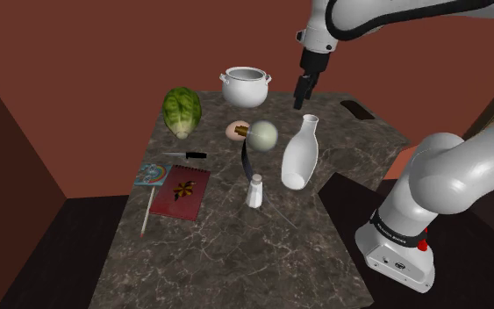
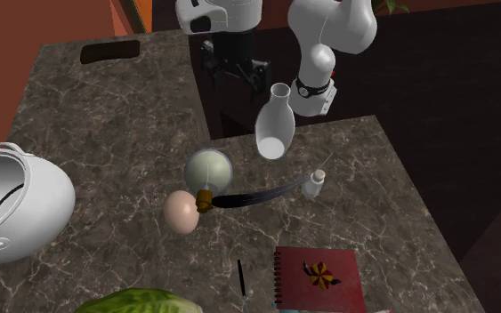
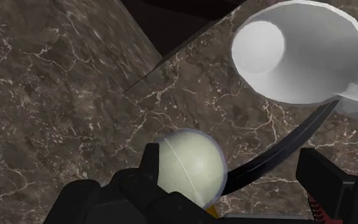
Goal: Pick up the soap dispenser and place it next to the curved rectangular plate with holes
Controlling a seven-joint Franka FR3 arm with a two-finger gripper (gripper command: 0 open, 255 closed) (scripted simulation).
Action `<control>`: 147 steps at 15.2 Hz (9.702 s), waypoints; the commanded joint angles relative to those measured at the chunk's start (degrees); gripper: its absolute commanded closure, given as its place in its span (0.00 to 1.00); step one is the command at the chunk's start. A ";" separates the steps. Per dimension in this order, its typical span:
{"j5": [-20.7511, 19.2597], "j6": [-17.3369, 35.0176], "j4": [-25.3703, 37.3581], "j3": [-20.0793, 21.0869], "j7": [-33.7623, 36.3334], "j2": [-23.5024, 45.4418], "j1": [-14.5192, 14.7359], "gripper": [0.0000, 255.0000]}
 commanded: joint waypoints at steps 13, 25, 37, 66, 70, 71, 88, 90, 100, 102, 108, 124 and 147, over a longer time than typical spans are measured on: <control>0.67 33.65 2.22 -2.26 -16.12 25.28 5.99 0.00; 3.66 45.03 5.57 -2.03 -21.56 37.69 7.03 0.00; 3.66 44.93 5.66 -2.03 -21.53 37.70 7.06 1.00; 1.68 26.41 13.80 -1.89 -20.33 27.22 7.14 1.00; 1.59 23.32 15.84 -1.82 -20.29 26.17 7.15 1.00; 1.57 22.54 16.39 -1.80 -20.28 25.94 7.16 1.00; 3.36 15.75 19.84 -8.60 -32.27 22.44 3.10 1.00; 3.92 15.55 20.07 -10.44 -35.36 22.50 2.12 1.00; 8.51 13.46 25.16 -19.86 -51.63 26.56 -2.64 1.00; 9.96 12.74 27.00 -21.72 -55.07 28.18 -3.63 1.00; 15.77 9.69 34.29 -26.78 -65.68 34.82 -7.40 1.00; 35.89 -8.18 71.46 -30.02 -87.42 64.18 -31.27 1.00; 41.48 -3.79 76.94 -27.44 -93.40 76.01 -39.18 1.00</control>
